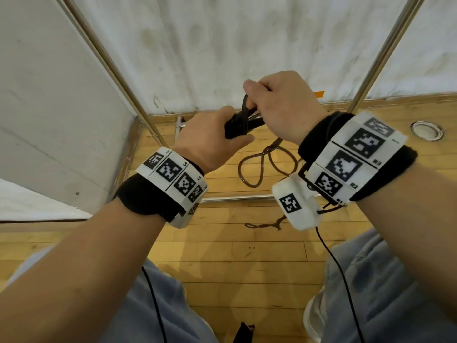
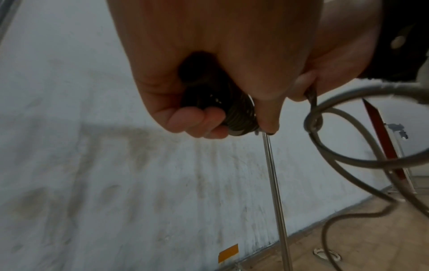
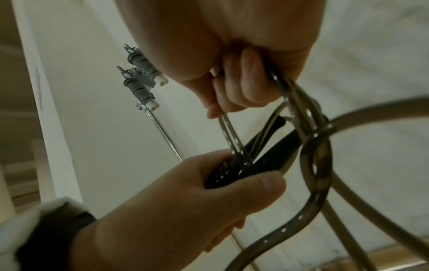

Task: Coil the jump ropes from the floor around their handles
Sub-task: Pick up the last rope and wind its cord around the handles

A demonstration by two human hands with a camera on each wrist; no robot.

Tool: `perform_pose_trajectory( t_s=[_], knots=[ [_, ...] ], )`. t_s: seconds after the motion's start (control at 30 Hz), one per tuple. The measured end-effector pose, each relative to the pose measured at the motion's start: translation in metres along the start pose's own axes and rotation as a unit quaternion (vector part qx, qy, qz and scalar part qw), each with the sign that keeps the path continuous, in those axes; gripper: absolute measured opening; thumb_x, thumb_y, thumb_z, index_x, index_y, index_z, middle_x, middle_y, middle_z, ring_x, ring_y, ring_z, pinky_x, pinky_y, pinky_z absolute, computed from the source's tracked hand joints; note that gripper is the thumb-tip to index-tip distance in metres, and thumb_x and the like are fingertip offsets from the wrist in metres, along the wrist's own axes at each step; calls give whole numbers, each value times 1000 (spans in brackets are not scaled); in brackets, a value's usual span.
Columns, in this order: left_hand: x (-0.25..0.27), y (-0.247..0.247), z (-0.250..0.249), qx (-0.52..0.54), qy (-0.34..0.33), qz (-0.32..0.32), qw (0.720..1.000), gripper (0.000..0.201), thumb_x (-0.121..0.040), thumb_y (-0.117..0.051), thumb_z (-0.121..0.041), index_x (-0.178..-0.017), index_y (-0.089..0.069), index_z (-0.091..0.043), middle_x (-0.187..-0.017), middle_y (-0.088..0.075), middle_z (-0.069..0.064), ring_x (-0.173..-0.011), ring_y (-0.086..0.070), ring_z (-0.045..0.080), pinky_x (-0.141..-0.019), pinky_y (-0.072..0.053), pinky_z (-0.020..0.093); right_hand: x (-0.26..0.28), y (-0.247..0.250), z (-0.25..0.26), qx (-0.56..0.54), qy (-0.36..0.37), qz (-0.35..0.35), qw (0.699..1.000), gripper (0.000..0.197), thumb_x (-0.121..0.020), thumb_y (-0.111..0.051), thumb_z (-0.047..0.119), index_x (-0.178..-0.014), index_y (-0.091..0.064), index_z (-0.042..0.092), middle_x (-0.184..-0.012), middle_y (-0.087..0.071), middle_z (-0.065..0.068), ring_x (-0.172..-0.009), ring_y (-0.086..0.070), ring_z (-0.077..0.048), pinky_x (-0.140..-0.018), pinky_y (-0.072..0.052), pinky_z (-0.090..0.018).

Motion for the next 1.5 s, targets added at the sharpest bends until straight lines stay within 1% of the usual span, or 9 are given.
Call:
perform_pose_trajectory(
  t_s=[0.3,0.5,0.63,0.7,0.87,1.03,1.17,1.37,1.5],
  knots=[
    [17,11,-10,-23,-61,30,997,12,-82,-60,-37,-78,-51,-31,-61,-49,-10,-56,-46,6,-49,-27,24,-5,11,-17,101,26,10,995,51,-92,-52,42,-79,-67,-5,-51,-38,-2,-48,-37,-12,-47,-29,-19],
    [29,25,-15,63,-132,1,989,29,-78,-56,-42,-96,-66,-21,-62,-53,-13,-59,-53,13,-54,-37,23,-9,15,-18,-17,-28,70,997,41,-85,-60,49,-60,-61,17,-54,-44,1,-48,-41,-8,-52,-36,-17],
    [34,38,-14,133,-107,-46,984,20,-75,-58,-43,-87,-57,-27,-58,-49,-14,-55,-51,5,-49,-34,11,-12,9,-23,-243,-92,164,952,31,-79,-63,43,-68,-61,15,-66,-52,-1,-55,-47,-13,-48,-39,-18],
    [34,40,-12,159,-82,-75,981,18,-74,-60,-42,-85,-56,-28,-60,-51,-14,-57,-53,4,-51,-37,14,-12,-5,-25,-331,-138,198,912,32,-91,-51,31,-66,-66,19,-64,-47,-2,-49,-36,-12,-39,-25,-18],
    [33,40,-3,254,11,-150,955,28,-69,-67,-39,-94,-61,-27,-68,-61,-10,-62,-59,8,-56,-48,25,2,-37,-24,-306,-201,302,880,50,-101,-26,29,-55,-43,19,-46,-33,8,-36,-23,-5,-33,-14,-17],
    [25,41,4,319,52,-156,933,19,-74,-63,-36,-89,-62,-26,-74,-66,-5,-69,-64,14,-65,-52,35,16,-52,-11,-310,-140,177,924,32,-102,-30,33,-84,-47,13,-50,-37,6,-40,-27,-7,-36,-21,-19],
    [17,41,4,327,85,-133,932,21,-77,-61,-34,-94,-63,-22,-79,-64,-7,-77,-61,14,-74,-52,35,23,-55,-8,-102,7,91,991,17,-97,-45,22,-83,-50,13,-61,-42,5,-50,-35,-9,-50,-30,-25],
    [18,35,2,281,81,-100,951,21,-84,-65,-36,-89,-62,-16,-77,-65,0,-65,-55,11,-61,-44,27,9,-53,-23,197,57,45,978,24,-95,-49,27,-97,-69,14,-81,-59,-3,-78,-54,-19,-68,-38,-28],
    [19,37,-6,303,71,-88,946,19,-84,-65,-35,-84,-61,-16,-71,-64,2,-57,-53,13,-56,-44,32,1,-58,-26,106,8,39,994,18,-92,-54,21,-78,-63,19,-66,-57,6,-64,-56,-11,-59,-40,-19]
  ],
)
Point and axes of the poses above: each hand's wrist, its own x-axis away from the middle knuckle, its own y-axis out of the back of the hand, z = x × y, the point moved 1 cm from there along -x, towards the middle knuckle
